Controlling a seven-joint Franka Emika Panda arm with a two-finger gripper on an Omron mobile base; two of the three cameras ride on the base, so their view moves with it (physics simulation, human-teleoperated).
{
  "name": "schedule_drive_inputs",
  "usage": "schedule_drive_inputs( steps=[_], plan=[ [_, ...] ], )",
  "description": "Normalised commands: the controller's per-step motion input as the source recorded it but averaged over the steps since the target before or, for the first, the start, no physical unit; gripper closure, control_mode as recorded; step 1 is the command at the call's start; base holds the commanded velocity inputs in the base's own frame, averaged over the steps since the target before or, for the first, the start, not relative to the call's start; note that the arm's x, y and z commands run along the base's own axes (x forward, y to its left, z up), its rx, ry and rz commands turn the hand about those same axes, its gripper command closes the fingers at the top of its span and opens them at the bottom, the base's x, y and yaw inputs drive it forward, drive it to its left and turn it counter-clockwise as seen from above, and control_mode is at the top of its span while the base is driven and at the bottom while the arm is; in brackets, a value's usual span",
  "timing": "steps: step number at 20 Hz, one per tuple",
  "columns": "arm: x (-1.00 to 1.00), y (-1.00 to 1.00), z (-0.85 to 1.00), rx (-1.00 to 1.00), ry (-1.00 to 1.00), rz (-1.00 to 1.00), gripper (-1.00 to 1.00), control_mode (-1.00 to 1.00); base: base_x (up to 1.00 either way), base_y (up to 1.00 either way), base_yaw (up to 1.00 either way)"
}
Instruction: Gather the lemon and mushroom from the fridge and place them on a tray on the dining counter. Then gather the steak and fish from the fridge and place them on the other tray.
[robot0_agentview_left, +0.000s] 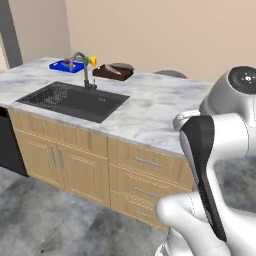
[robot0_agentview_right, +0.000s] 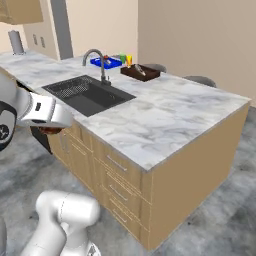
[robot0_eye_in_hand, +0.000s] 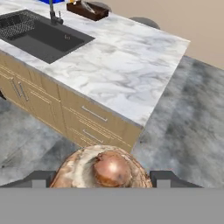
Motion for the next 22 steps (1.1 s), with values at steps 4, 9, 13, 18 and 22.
schedule_drive_inputs(
  steps=[4,9,13,18,22],
  plan=[
    [0.0,0.0,0.0,0.0,0.0,0.0,1.0,1.0,0.16,-1.0,0.0],
    [0.0,0.0,0.0,0.0,0.0,0.0,1.0,1.0,0.25,-1.0,0.0],
    [0.0,0.0,0.0,0.0,0.0,0.0,1.0,1.0,0.36,-1.0,0.0],
    [0.0,0.0,0.0,0.0,0.0,0.0,1.0,1.0,0.39,-1.0,0.0],
    [0.0,0.0,0.0,0.0,0.0,0.0,1.0,1.0,0.42,-1.0,0.0]
  ],
)
